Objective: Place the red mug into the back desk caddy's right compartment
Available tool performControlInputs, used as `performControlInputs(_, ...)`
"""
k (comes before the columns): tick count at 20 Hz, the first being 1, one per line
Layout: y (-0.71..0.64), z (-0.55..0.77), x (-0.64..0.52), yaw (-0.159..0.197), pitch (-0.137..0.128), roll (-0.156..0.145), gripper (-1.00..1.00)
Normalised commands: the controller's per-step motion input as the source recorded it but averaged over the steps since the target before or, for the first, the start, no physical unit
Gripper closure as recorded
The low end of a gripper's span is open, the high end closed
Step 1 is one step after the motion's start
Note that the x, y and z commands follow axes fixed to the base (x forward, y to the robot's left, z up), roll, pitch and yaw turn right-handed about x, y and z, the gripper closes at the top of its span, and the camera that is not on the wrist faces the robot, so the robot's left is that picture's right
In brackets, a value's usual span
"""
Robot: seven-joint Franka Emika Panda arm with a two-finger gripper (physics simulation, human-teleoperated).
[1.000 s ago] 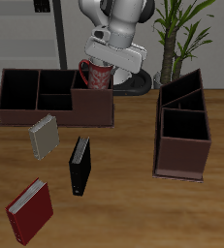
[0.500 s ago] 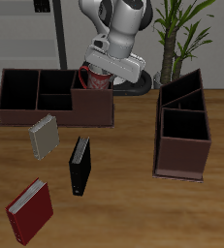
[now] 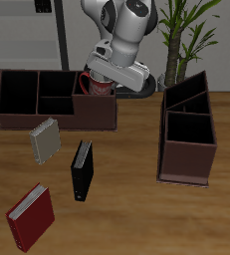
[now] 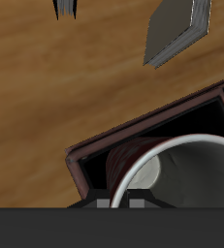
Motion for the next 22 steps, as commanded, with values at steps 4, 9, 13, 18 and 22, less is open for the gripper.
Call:
performControlInputs(4, 0.05, -0.12, -0.03, -0.03, 0.038, 0.024, -1.0)
performControlInputs(9, 0.08, 0.02, 0.03, -0.019, 0.018, 0.027, -1.0)
performControlInputs(13, 0.04, 0.16, 0.01, 0.003, -0.021, 0.003, -1.0)
performControlInputs(18, 0.07, 0.31, -0.05, -0.001, -0.023, 0.024, -1.0)
performControlInputs(22, -0.01, 0.46, -0.09, 0.027, -0.079, -0.01, -1.0)
